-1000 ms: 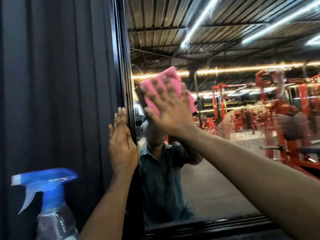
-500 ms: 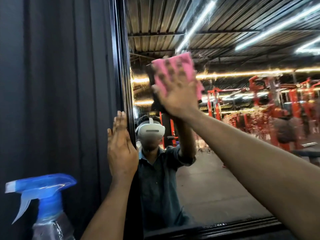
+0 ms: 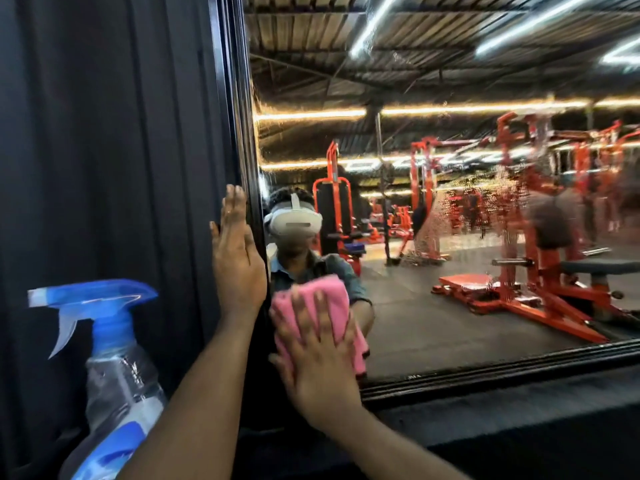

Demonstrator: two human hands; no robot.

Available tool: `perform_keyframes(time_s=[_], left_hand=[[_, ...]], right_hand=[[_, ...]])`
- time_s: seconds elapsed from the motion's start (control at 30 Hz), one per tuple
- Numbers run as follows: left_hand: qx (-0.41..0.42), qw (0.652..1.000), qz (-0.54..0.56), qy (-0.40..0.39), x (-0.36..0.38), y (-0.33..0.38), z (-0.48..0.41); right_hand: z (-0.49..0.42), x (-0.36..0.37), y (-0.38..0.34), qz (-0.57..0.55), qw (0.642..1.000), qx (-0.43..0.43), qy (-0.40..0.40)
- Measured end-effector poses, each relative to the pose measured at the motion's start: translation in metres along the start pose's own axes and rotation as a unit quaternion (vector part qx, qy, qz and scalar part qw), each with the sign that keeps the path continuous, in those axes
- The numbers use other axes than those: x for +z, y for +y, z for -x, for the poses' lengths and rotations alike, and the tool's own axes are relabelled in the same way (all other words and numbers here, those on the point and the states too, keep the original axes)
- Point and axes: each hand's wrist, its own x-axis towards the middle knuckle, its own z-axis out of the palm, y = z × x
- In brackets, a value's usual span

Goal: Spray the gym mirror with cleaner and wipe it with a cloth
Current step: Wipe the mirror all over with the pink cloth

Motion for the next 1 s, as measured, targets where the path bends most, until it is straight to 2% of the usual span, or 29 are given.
perform_keyframes(time_s=[0.13, 0.23, 0.3, 0.37, 0.5, 0.6, 0.67, 0.73, 0.83, 0.93, 1.0], left_hand=[[0.001, 1.0, -0.003, 0.004, 0.0, 0.002, 0.008], [-0.002, 1.0, -0.006, 0.003, 0.0, 0.002, 0.011], [-0.005, 1.0, -0.005, 0.004, 0.0, 0.002, 0.012], [-0.01, 1.0, -0.009, 0.005, 0.0, 0.002, 0.013], [-0.006, 1.0, -0.006, -0.007, -0.001, 0.001, 0.012], [-0.001, 1.0, -0.004, -0.01, -0.003, -0.001, 0.011], [0.002, 1.0, -0.014, -0.004, -0.002, -0.002, 0.009], [0.003, 1.0, -0.013, 0.003, 0.0, -0.003, 0.009], [0.011, 1.0, -0.012, 0.011, 0.003, -0.004, 0.012], [0.002, 1.0, -0.022, 0.007, 0.003, -0.004, 0.013], [-0.003, 0.999, -0.032, 0.006, 0.003, -0.002, 0.014]], right_hand=[[0.046, 0.006, 0.028, 0.025, 0.998, -0.031, -0.051], [0.041, -0.011, 0.067, 0.016, 0.998, 0.001, -0.058], [0.017, -0.025, 0.092, -0.019, 0.998, 0.037, -0.049], [-0.028, -0.041, 0.106, -0.023, 0.995, 0.092, -0.008], [-0.116, -0.066, 0.092, -0.055, 0.98, 0.186, 0.035], [-0.104, -0.057, 0.06, -0.023, 0.991, 0.123, 0.048], [-0.048, -0.036, 0.04, -0.032, 0.999, 0.041, 0.013], [0.019, -0.013, 0.034, -0.036, 0.999, -0.005, -0.04], [0.056, -0.006, 0.061, 0.01, 0.998, -0.023, -0.066], [0.017, -0.025, 0.09, 0.002, 0.998, -0.014, -0.056], [-0.033, -0.043, 0.099, -0.03, 0.998, 0.041, -0.026]])
